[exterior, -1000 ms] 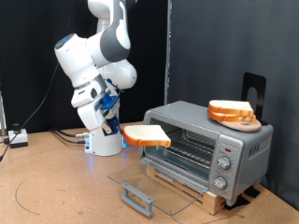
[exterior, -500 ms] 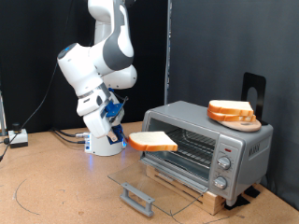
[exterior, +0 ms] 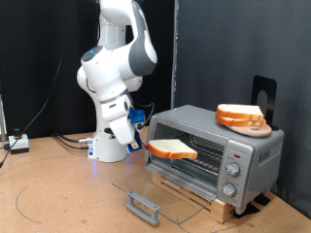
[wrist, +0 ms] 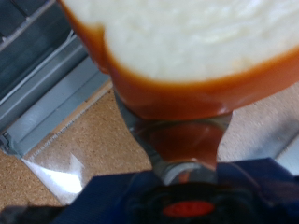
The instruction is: Make a piece of toast with the oven
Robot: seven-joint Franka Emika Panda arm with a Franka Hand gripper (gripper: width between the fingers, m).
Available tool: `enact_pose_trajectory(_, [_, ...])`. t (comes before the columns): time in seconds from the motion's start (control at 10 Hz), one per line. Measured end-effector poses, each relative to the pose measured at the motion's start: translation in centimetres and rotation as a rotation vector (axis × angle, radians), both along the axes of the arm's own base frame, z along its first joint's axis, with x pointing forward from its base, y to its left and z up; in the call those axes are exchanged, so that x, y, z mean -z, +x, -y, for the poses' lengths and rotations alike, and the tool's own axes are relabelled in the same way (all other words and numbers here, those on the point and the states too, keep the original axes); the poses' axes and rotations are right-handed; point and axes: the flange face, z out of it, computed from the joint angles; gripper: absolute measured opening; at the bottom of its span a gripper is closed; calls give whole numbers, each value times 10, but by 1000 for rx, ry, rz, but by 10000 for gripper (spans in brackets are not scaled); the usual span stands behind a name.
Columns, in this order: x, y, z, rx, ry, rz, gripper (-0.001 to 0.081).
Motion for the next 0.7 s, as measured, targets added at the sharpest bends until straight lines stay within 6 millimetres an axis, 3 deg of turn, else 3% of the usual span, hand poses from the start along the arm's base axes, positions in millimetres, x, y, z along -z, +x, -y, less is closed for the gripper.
enact_pose_trajectory(0.4, [-5, 3, -39, -112, -59, 48, 464])
enact_pose_trajectory(0.7, [-5, 2, -54, -218, -208, 54, 464])
